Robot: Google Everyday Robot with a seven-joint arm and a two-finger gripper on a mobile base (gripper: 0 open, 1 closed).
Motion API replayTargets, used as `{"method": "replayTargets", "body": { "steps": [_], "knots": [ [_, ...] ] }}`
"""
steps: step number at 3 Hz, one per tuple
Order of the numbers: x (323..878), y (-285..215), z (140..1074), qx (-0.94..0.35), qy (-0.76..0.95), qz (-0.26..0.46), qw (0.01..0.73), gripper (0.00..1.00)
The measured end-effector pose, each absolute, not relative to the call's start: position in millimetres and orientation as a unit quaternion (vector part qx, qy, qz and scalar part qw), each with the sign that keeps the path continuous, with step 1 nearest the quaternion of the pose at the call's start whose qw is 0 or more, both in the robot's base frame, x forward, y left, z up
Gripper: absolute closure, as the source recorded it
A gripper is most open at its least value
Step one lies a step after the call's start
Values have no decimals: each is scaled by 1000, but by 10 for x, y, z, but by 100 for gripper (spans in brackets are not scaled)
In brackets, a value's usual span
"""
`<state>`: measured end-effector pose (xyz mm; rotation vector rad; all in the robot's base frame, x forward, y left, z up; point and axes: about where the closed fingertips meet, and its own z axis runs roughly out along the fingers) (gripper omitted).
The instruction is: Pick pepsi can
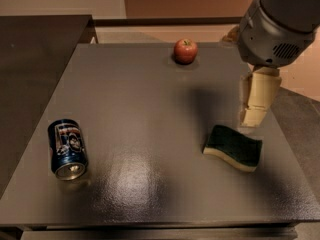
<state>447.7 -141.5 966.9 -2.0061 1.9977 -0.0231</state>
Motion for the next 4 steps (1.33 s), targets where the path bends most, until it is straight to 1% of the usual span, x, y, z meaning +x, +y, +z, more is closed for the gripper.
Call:
{"method": "replayTargets", "body": {
  "steps": [3, 4],
  "knots": [
    [4691, -223, 9389, -830, 543, -3, 127, 0],
    [4675, 197, 9262, -870, 480, 10, 113, 0]
  ]
}}
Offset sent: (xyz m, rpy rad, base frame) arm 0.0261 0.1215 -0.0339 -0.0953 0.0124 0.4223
